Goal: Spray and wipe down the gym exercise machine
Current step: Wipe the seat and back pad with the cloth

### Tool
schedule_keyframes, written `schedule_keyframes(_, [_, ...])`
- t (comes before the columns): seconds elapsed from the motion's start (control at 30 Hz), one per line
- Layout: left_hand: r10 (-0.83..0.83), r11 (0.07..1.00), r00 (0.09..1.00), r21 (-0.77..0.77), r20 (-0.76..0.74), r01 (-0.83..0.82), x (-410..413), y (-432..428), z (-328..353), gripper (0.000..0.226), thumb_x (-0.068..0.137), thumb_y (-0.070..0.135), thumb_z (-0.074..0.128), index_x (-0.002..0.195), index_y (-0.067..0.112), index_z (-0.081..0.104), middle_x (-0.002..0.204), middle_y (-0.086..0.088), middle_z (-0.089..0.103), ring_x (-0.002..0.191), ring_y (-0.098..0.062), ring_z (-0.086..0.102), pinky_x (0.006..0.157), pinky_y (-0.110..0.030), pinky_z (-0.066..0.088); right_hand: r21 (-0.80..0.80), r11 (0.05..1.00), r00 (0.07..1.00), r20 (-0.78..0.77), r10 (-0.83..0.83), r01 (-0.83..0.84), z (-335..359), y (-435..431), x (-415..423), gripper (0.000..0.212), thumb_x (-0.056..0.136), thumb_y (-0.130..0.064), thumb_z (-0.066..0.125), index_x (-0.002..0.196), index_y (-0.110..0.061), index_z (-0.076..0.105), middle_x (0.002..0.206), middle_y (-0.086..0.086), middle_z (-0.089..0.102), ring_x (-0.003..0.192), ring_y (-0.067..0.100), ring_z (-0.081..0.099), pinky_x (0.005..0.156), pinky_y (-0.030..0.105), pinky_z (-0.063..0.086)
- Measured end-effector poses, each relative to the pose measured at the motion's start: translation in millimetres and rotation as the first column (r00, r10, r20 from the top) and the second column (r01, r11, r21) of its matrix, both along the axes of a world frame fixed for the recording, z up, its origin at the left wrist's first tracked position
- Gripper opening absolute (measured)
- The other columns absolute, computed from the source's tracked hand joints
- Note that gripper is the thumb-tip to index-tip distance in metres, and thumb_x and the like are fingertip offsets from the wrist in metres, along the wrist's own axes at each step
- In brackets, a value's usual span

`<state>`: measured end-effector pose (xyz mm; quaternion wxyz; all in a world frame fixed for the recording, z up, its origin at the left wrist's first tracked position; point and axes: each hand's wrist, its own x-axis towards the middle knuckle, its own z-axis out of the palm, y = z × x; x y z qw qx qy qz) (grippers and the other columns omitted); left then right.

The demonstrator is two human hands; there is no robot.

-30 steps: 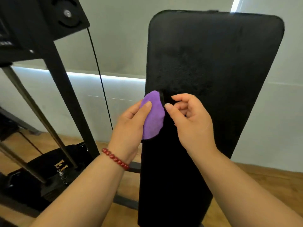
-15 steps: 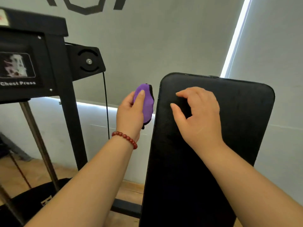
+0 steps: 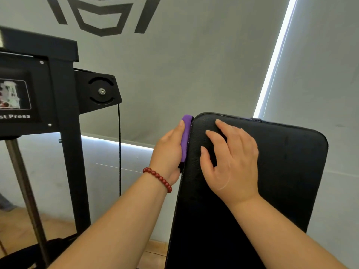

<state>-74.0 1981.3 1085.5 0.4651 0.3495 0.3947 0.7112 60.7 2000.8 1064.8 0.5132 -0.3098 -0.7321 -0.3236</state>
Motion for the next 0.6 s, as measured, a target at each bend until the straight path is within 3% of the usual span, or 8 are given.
schedule_keyframes(0.13, [0.162, 0.986, 0.986, 0.043, -0.028, -0.161, 8, -2, -4, 0.033, 0.096, 0.043, 0.055, 0.084, 0.019, 0.074, 0.092, -0.012, 0.074, 0.095, -0.031, 0.070, 0.088, -0.047, 0.057, -0.027, 0.999, 1.000, -0.014, 0.019, -0.020, 1, 0, 1, 0.031, 0.090, -0.028, 0.059, 0.115, -0.010, 0.067, 0.129, 0.012, 0.060, 0.115, 0.032, 0.056, 0.102, 0.044, 0.038])
schedule_keyframes(0.23, [0.256, 0.961, 0.966, 0.103, 0.020, -0.257, 12, -2, -7, 0.024, 0.096, 0.037, 0.059, 0.097, 0.022, 0.076, 0.095, -0.001, 0.076, 0.100, -0.022, 0.070, 0.094, -0.046, 0.053, -0.059, 0.998, 0.998, -0.056, 0.031, -0.034, 8, -5, 0, 0.033, 0.088, -0.031, 0.059, 0.114, -0.012, 0.068, 0.124, 0.009, 0.061, 0.111, 0.030, 0.056, 0.097, 0.042, 0.036])
schedule_keyframes(0.43, [0.126, 0.980, 0.991, 0.151, 0.050, -0.132, 3, 2, 12, 0.025, 0.097, 0.024, 0.058, 0.113, 0.010, 0.071, 0.106, -0.009, 0.074, 0.104, -0.025, 0.068, 0.095, -0.042, 0.054, -0.083, 0.996, 0.998, -0.048, -0.032, 0.028, 39, -1, -7, 0.037, 0.087, -0.037, 0.057, 0.114, -0.014, 0.066, 0.116, 0.007, 0.061, 0.107, 0.029, 0.055, 0.094, 0.043, 0.035])
schedule_keyframes(0.6, [0.063, 0.977, 0.998, 0.206, -0.027, -0.056, 0, 16, 29, 0.016, 0.096, 0.018, 0.059, 0.105, 0.015, 0.072, 0.104, -0.005, 0.074, 0.098, -0.019, 0.069, 0.086, -0.031, 0.057, -0.065, 0.996, 0.998, -0.022, -0.055, 0.053, 37, 8, -7, 0.036, 0.091, -0.037, 0.053, 0.115, -0.013, 0.066, 0.111, 0.005, 0.063, 0.103, 0.027, 0.056, 0.100, 0.042, 0.036])
